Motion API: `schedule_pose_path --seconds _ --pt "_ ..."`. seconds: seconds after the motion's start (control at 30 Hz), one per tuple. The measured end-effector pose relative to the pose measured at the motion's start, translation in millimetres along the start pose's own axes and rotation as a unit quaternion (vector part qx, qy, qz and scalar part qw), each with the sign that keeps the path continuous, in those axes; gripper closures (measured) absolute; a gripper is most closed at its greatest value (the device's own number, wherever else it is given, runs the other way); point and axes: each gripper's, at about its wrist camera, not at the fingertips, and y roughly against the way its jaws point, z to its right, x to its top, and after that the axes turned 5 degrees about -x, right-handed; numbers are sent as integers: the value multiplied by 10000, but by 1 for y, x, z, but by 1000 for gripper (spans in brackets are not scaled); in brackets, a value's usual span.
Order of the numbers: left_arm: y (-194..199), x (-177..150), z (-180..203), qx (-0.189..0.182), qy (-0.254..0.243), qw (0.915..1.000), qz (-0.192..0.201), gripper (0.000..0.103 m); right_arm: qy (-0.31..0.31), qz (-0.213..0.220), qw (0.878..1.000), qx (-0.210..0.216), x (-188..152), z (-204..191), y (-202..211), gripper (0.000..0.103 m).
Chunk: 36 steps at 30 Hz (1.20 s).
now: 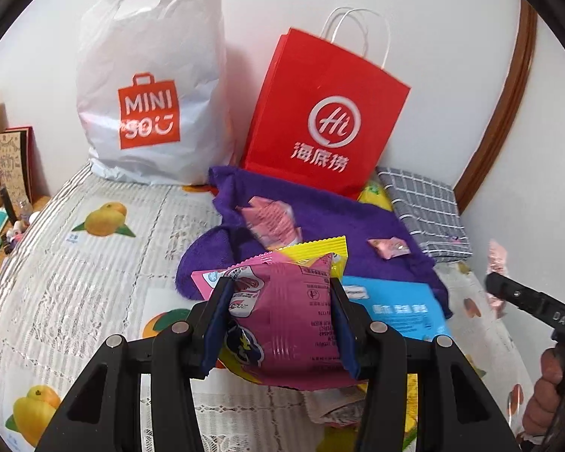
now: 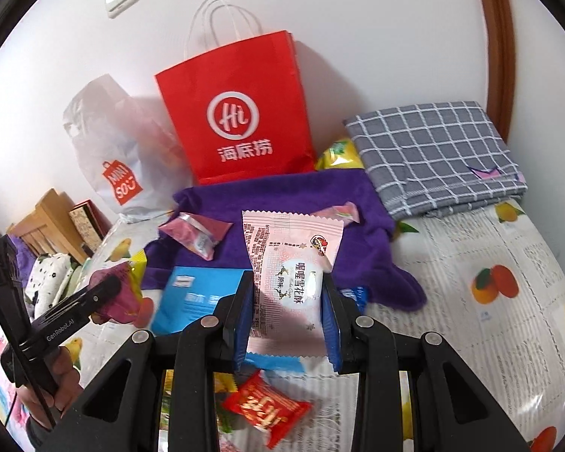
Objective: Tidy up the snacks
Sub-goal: 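Carry the packet with the right tool while the left tool carries the chip bag over the purple towel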
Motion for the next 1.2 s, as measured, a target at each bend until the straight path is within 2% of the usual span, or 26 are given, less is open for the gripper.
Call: schedule_pose_path --seconds 0.1,0.27,0.5,0.8,1.03,1.2 --pt "0 3 4 -69 54 9999 -114 56 122 -16 9999 51 4 -7 1 70" --pt "-1 13 15 -494 258 9975 -436 56 290 -9 9994 175 12 -20 -1 70" --pt "4 37 35 -380 157 9981 -457 56 357 163 9985 389 30 -34 -1 70" --pt "-14 73 44 -356 204 9984 -378 56 71 374 9981 492 72 -26 -11 70" --pt "-37 70 39 -415 243 9981 -392 56 47 258 9987 445 74 -19 -46 70" --pt "-47 65 30 -261 232 9986 -409 56 83 91 9995 306 65 -10 -69 70"
